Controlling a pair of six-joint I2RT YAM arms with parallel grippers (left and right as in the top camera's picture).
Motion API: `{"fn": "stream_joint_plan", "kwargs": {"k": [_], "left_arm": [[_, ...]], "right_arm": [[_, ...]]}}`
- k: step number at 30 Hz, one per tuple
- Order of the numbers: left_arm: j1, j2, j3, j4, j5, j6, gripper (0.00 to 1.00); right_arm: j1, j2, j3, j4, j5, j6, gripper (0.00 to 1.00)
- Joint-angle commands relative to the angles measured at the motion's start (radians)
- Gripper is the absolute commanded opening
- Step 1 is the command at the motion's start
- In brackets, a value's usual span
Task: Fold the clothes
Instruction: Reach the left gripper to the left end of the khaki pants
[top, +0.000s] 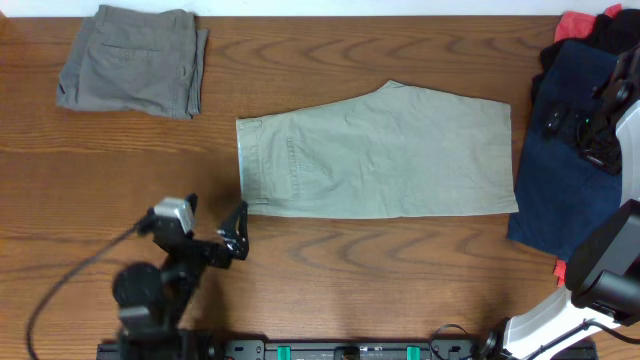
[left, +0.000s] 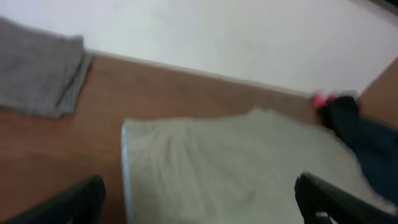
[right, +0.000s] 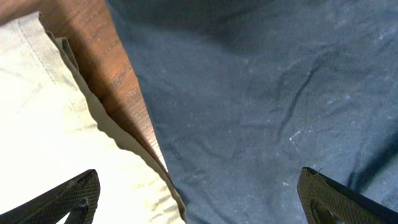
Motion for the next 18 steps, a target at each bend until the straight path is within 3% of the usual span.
{"fn": "stream_joint_plan", "kwargs": {"k": [1,7,11,18], "left_arm": [[0.004,0.231,0.227,-0.141,-0.024,0.148,0.98],[0.004,0.731,0.673,-0.514,-0.039,0.259,0.98],[0.004,0.947,0.784,-0.536,-0.037,0.258,0.98],[0.005,1.188,0.786,-0.449,0.019,0.258,0.98]], "right_arm": [[-0.002,0.003,-0.001,-0.001,0.0,0.014,0.99],[-0.003,0.003,-0.001,-0.001,0.0,0.014,0.99],[-0.003,0.003,-0.001,-0.001,0.0,0.014,0.99],[-0.003,0.003,-0.001,-0.001,0.0,0.014,0.99]]}}
